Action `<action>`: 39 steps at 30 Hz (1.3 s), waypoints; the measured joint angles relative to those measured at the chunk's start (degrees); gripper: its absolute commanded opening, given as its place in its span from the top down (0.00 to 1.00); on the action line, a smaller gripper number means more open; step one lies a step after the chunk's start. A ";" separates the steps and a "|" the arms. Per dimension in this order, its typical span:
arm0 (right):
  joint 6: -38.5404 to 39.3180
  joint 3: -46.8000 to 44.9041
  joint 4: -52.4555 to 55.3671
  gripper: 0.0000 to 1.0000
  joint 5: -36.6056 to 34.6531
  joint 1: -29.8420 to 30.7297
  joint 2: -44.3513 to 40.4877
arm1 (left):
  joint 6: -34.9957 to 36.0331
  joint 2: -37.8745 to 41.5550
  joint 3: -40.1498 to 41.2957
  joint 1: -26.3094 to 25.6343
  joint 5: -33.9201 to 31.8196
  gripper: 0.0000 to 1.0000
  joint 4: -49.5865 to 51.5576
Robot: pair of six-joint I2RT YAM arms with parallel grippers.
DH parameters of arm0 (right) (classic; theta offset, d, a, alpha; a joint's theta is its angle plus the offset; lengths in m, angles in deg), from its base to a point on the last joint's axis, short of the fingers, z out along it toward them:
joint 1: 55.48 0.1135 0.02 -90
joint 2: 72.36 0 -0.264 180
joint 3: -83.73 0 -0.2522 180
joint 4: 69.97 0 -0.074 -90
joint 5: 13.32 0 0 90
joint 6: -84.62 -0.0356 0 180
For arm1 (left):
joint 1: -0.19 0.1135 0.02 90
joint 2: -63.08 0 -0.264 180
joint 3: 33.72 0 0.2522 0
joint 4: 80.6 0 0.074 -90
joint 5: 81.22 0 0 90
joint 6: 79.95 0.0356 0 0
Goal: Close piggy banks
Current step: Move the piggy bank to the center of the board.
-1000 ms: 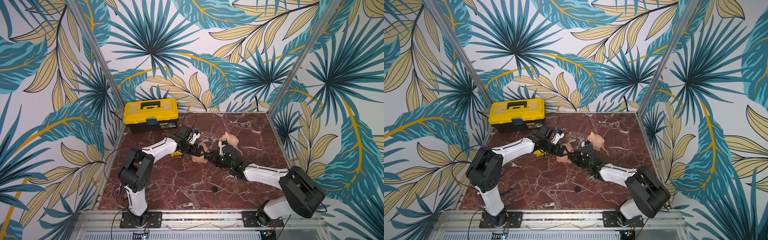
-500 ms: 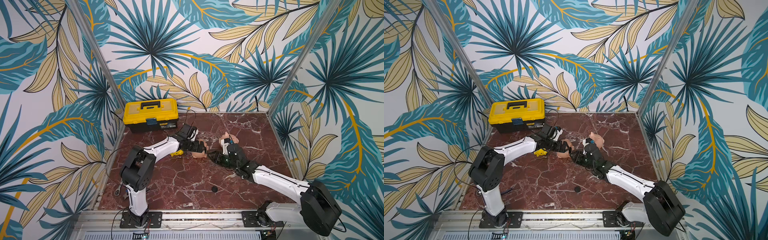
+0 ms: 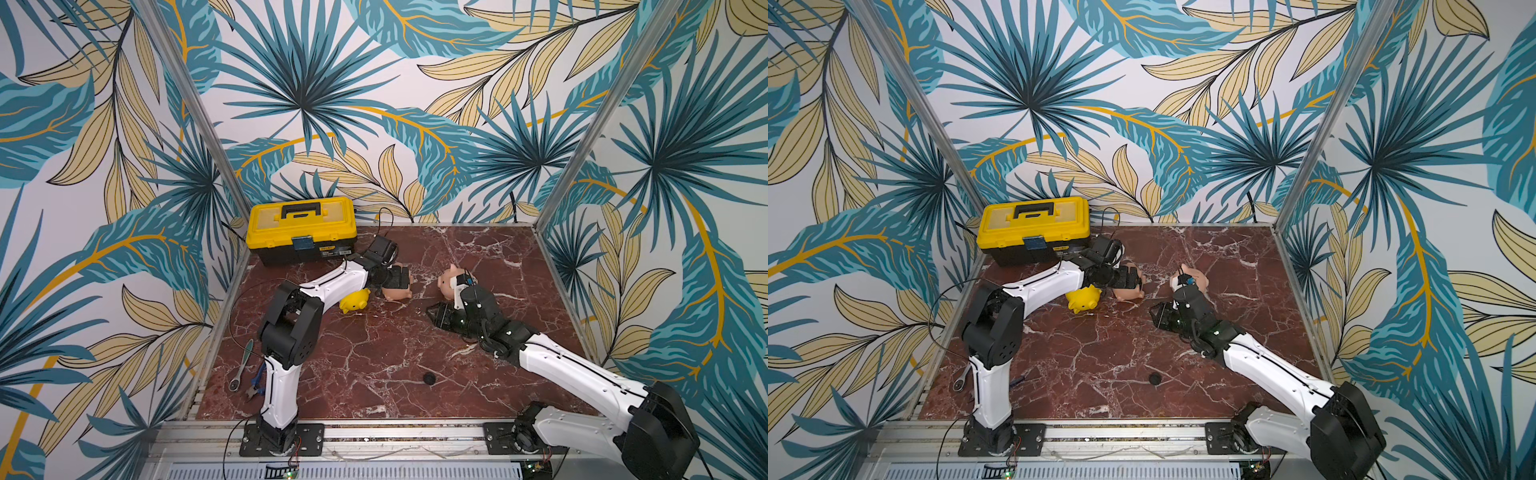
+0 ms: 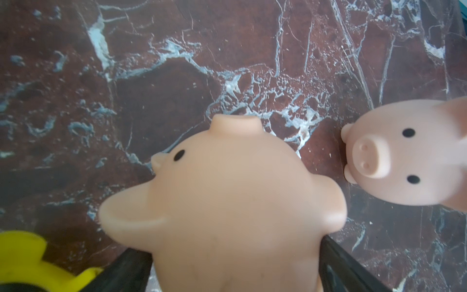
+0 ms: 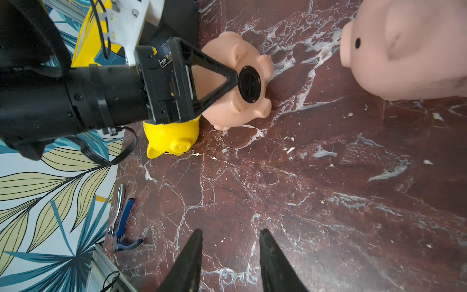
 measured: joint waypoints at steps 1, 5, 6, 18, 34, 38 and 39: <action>0.15 0.07 0.26 0.60 0.00 0.00 0.00 | 0.00 -0.35 -0.48 0.02 0.00 0.00 0.22; 0.98 0.52 1.97 0.59 0.04 0.00 0.09 | 0.09 -1.51 -2.84 0.26 0.09 0.00 2.03; 1.18 0.70 2.21 0.59 0.07 -0.02 0.20 | 0.13 -1.68 -3.37 0.37 0.07 0.00 2.54; 3.78 2.58 6.51 0.58 -0.79 -0.17 0.37 | 0.46 -1.36 -7.85 0.72 -1.20 0.00 7.72; 12.76 4.63 13.79 0.45 -14.73 -7.04 -4.13 | 8.35 4.44 -12.74 -2.80 -0.02 0.00 7.98; 14.95 4.63 14.38 0.45 -17.64 -10.88 -4.17 | 11.08 4.44 -12.74 -4.39 1.99 0.00 7.39; 15.39 4.63 14.38 0.44 -17.97 -11.72 -4.17 | 11.67 4.44 -12.74 -4.72 2.34 0.00 7.10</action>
